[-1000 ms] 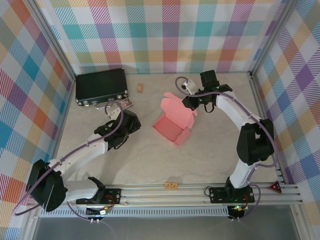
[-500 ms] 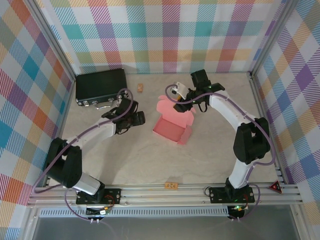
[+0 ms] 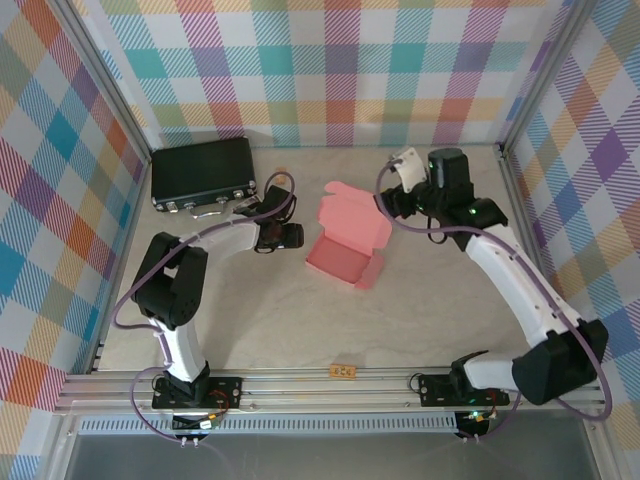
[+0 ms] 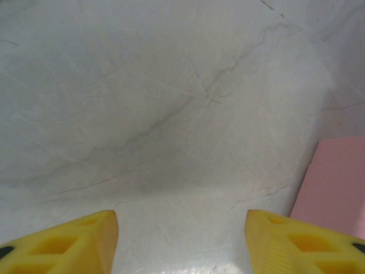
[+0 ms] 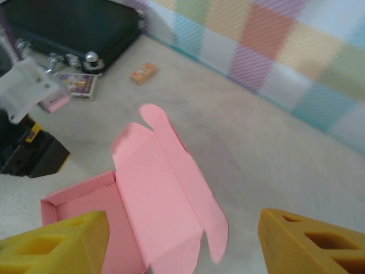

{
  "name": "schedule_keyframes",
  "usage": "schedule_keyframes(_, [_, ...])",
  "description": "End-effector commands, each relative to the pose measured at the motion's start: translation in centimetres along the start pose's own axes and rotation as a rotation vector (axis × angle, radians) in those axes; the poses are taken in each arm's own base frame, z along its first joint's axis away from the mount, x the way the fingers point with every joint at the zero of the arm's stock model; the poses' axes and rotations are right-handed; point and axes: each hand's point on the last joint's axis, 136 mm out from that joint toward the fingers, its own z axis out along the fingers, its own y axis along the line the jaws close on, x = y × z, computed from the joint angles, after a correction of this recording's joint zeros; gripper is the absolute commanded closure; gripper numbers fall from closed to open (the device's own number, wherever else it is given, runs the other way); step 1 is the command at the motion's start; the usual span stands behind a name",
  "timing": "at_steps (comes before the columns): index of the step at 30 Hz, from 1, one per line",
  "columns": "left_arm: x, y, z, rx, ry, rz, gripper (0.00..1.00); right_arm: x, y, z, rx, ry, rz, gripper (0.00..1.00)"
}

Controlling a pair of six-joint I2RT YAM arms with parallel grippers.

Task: Fold the paper box

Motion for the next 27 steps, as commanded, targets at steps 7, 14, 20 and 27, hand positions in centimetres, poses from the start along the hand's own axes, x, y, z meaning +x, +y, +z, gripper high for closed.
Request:
schedule_keyframes(7, [0.8, -1.1, 2.2, 0.053, 0.088, -0.021, 0.49, 16.3, -0.4, 0.8, 0.169, 0.361, 0.713, 0.36])
schedule_keyframes(14, [2.2, -2.1, 2.5, 0.09, 0.128, -0.054, 0.57, 22.5, 2.5, 3.2, 0.109, 0.483, 0.934, 0.45])
schedule_keyframes(20, [4.2, -3.0, 2.0, 0.12, 0.154, -0.07, 0.61, 23.9, 3.2, 5.5, 0.063, 0.528, 0.934, 0.5])
schedule_keyframes(27, [6.2, -4.3, 1.3, 0.168, 0.163, -0.071, 0.61, 24.2, 3.4, 8.4, 0.023, 0.598, 0.896, 0.52])
